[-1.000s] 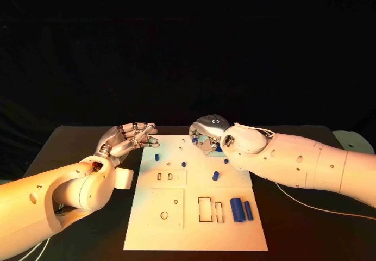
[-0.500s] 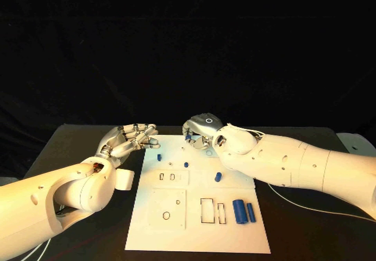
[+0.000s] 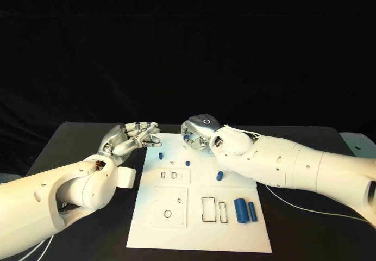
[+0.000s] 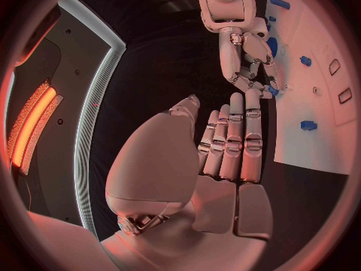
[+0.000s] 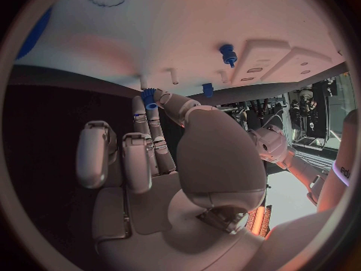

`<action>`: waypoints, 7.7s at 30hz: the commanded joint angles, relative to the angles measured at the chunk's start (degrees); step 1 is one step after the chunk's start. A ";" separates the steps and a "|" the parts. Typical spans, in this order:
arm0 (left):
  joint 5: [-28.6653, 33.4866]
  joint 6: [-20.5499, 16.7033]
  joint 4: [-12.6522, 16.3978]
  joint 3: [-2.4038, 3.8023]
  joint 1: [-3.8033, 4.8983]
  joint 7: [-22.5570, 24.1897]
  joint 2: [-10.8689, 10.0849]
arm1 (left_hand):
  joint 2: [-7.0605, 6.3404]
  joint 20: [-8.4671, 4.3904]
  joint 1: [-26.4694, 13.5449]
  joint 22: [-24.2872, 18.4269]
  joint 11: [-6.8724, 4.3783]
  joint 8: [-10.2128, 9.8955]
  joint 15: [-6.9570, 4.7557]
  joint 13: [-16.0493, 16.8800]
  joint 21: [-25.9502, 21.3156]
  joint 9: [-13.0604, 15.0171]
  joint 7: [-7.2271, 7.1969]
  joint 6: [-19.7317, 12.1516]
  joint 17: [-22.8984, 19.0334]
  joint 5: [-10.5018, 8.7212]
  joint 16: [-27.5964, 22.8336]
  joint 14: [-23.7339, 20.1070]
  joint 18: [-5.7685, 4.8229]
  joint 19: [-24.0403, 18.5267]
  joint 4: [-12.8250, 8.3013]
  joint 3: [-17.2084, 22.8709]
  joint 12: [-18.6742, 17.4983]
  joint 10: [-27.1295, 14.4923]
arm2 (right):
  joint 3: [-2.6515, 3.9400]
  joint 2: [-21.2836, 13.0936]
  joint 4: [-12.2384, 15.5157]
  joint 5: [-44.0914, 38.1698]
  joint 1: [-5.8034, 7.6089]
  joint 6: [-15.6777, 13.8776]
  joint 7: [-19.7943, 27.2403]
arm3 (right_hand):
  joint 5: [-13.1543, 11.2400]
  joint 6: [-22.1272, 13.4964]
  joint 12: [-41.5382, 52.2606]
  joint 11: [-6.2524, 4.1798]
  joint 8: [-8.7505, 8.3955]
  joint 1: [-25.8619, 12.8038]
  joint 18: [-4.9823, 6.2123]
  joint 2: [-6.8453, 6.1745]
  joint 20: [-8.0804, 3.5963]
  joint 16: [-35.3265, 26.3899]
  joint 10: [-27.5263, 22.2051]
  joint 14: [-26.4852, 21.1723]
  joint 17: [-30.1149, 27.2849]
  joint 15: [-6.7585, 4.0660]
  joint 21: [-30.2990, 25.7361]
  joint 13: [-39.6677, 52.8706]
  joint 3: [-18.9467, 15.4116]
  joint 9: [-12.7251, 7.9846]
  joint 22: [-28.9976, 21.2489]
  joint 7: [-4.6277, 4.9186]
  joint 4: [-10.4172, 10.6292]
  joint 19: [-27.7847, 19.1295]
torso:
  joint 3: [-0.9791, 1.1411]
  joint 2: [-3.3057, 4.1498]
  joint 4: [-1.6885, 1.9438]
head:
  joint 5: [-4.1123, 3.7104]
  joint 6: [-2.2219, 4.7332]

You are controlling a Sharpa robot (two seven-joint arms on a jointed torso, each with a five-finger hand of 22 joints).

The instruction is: Assemble the parts on the task board

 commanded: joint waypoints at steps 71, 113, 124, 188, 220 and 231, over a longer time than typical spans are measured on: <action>0.13 1.71 -0.23 0.04 0.46 0.09 -0.47 | 0.18 0.25 0.26 -0.07 0.18 -0.59 0.04 0.03 0.03 -0.09 0.34 -0.55 0.49 -0.25 0.03 -0.70 0.67 -0.37 -0.40 0.89 -0.78 -0.30 | 1.68 -24.17 19.19 19.69 4.19 13.63 -3.56 | 6.13 -9.82 62.88 -2.59 -2.79 -3.02 -0.94 -3.99 -0.25 3.05 9.52 4.65 8.09 -0.58 1.44 57.50 -16.43 3.59 4.28 0.54 8.52 1.34 | 0.32 -0.18 -0.99 | -1.55 1.33; 0.13 2.39 -0.36 0.04 0.45 0.25 -0.52 | -0.39 0.41 -0.67 -0.17 0.23 -0.75 0.15 0.10 -0.01 -0.06 0.36 -0.59 1.06 -0.23 0.02 -0.91 0.67 -0.58 -0.07 0.64 -1.09 -0.22 | 1.25 -17.45 9.13 19.60 1.72 15.00 -3.88 | 6.15 -11.99 79.43 -1.13 -1.26 -1.45 -1.57 -2.47 0.57 4.75 16.36 5.52 12.73 0.59 3.54 73.75 -17.85 4.15 7.89 1.16 10.53 3.11 | 0.14 -0.13 -0.87 | -1.17 0.48; 0.13 2.39 -0.37 0.04 0.45 0.10 -0.63 | -0.32 0.41 -0.60 -0.17 0.23 -0.76 0.14 0.10 0.00 -0.05 0.36 -0.59 1.12 -0.21 0.02 -0.93 0.68 -0.58 -0.12 0.73 -1.12 -0.23 | 1.22 -17.42 9.31 14.53 1.49 15.30 -3.74 | 7.46 -8.67 80.99 -1.60 -0.02 2.02 -1.87 -1.54 0.34 5.04 17.42 5.69 13.66 0.22 4.62 75.35 -12.66 3.97 9.61 0.60 8.40 3.87 | 0.10 -0.09 -0.86 | -1.27 0.26; 0.13 2.59 -0.47 0.05 0.49 -0.34 -0.31 | -0.19 0.40 -0.48 -0.18 0.24 -0.81 0.14 0.10 0.02 -0.05 0.38 -0.61 1.23 -0.22 0.02 -0.95 0.69 -0.57 -0.19 0.90 -1.20 -0.24 | 0.63 -2.69 8.44 0.81 -2.26 2.95 -4.43 | 5.90 -5.20 82.21 -2.69 0.03 -0.44 -3.13 -1.67 -0.57 4.99 18.55 5.64 13.41 -0.73 8.45 76.65 -6.48 3.75 15.02 -0.59 7.53 6.90 | 0.15 -0.06 -0.78 | -0.46 0.03; 0.13 2.75 -0.56 0.04 0.61 -0.86 -0.52 | -0.15 0.44 -0.62 -0.20 0.29 -0.92 0.18 0.12 0.07 -0.03 0.42 -0.65 1.60 -0.35 0.01 -1.07 0.68 -0.61 -0.15 1.11 -1.39 -0.22 | 0.64 -2.30 6.98 1.34 -2.26 2.43 -6.19 | 1.97 -10.44 79.09 -0.55 -6.19 -5.82 -3.03 -4.04 1.12 4.74 15.72 5.43 12.45 1.13 8.14 73.46 -8.28 2.17 14.87 1.75 9.69 6.63 | 0.16 -0.06 -0.77 | -0.94 0.34; 0.13 2.77 -0.61 0.04 0.61 -0.98 -0.64 | -0.12 0.44 -0.62 -0.21 0.29 -0.93 0.18 0.11 0.07 -0.03 0.42 -0.66 1.63 -0.36 0.01 -1.07 0.68 -0.61 -0.15 1.14 -1.42 -0.23 | 0.64 -2.75 6.91 2.47 -2.20 4.30 -6.38 | 3.11 -10.50 79.01 -0.41 -7.20 -7.36 -3.02 -3.55 1.31 4.77 15.62 5.44 12.53 1.28 8.08 73.37 -11.29 2.29 14.90 1.85 12.27 6.61 | 0.16 -0.05 -0.78 | -0.95 0.29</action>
